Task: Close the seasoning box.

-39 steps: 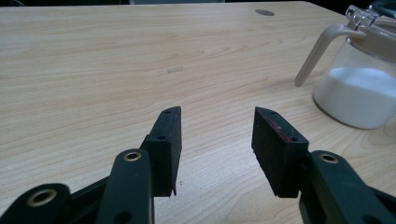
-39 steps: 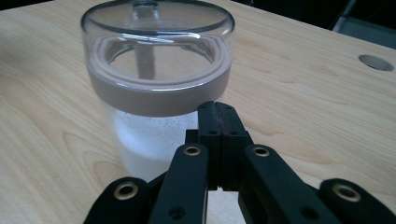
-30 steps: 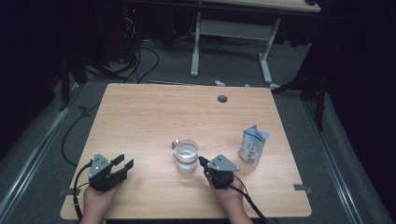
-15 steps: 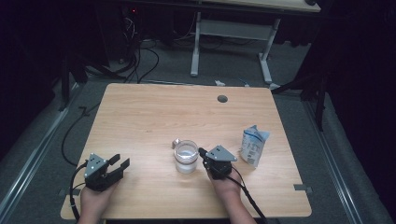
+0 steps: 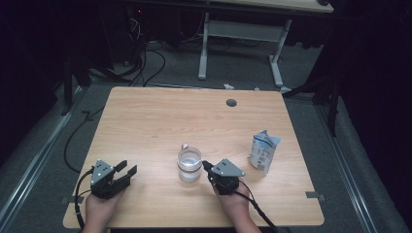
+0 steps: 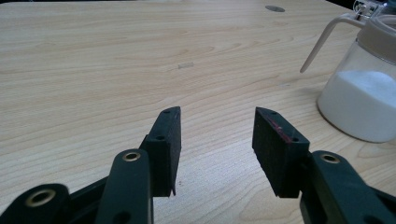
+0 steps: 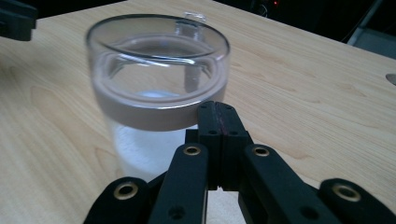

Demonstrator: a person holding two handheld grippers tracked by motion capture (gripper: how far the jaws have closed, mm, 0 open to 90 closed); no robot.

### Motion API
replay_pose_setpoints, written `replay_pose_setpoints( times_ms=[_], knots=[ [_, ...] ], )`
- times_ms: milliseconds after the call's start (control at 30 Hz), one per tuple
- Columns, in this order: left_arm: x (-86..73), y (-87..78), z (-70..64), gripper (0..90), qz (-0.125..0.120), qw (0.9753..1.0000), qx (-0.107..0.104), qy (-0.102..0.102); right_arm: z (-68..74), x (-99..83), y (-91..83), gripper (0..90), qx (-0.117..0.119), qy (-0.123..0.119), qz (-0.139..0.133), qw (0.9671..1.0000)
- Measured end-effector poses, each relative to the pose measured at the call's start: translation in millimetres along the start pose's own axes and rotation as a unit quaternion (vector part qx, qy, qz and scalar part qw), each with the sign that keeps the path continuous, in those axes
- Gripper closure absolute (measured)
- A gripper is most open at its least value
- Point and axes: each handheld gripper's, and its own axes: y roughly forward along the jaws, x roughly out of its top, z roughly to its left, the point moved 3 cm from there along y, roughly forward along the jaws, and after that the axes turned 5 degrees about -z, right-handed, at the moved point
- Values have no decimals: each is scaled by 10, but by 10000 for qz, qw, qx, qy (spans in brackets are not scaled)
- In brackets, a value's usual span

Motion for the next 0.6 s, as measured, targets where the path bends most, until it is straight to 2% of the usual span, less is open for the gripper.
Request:
replay_pose_setpoints(
  times_ms=[67, 167, 367, 600],
  knots=[
    [2, -7, -2, 527, -19, 10000, 15, 9, -57, 0, 61, 899, -50, 82, 54, 9999],
    [3, -13, 3, 526, -23, 10000, 24, 4, -95, 12, 141, 900, -62, 76, 134, 9999],
    [-1, -12, 21, 518, -13, 10000, 44, -1, -38, 22, 103, 900, -81, 58, 73, 9999],
    [-4, 2, -6, 513, 6, 10000, 18, 51, 85, 18, 37, 900, 65, 11, 5, 10000]
  ],
)
